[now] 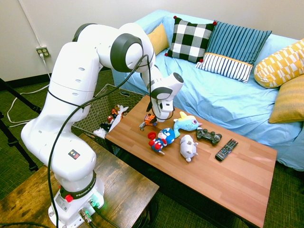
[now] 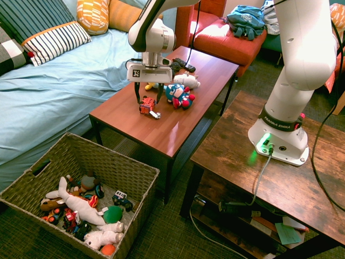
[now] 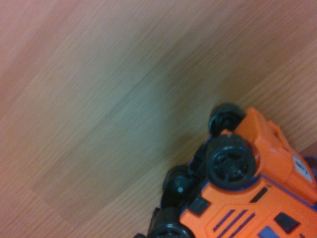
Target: Put the toy car in the basket
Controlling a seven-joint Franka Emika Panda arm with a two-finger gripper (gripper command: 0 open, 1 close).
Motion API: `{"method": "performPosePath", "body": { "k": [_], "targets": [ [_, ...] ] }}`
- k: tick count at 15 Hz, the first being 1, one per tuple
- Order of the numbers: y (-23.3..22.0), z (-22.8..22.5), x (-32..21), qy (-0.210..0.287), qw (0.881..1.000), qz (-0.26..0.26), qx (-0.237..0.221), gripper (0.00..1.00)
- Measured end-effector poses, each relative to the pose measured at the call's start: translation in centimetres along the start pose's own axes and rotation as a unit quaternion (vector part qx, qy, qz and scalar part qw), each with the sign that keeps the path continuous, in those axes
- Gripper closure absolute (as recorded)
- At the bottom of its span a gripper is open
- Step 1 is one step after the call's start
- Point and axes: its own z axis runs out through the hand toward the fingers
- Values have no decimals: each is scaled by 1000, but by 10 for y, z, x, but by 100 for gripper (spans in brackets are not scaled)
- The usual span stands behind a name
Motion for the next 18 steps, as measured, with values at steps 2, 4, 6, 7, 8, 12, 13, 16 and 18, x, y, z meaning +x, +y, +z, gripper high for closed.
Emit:
{"method": "performPosePath", "body": {
  "k": [2, 4, 6, 7, 8, 12, 13, 16, 18],
  "targets": [
    [-5, -2, -5, 19, 1000, 9, -4, 0],
    [-10, -4, -7, 34, 999, 17, -7, 0],
    [-16, -3, -7, 41, 999, 20, -10, 0],
    [-18, -2, -7, 42, 999, 20, -12, 0],
    [-20, 0, -6, 43, 999, 20, -14, 100],
    [-22, 6, -4, 47, 999, 16, -19, 100],
    [-22, 6, -4, 47, 999, 16, -19, 100],
    [-24, 4, -5, 48, 999, 15, -17, 100],
    [-26, 2, -6, 50, 999, 13, -15, 100]
  ]
}}
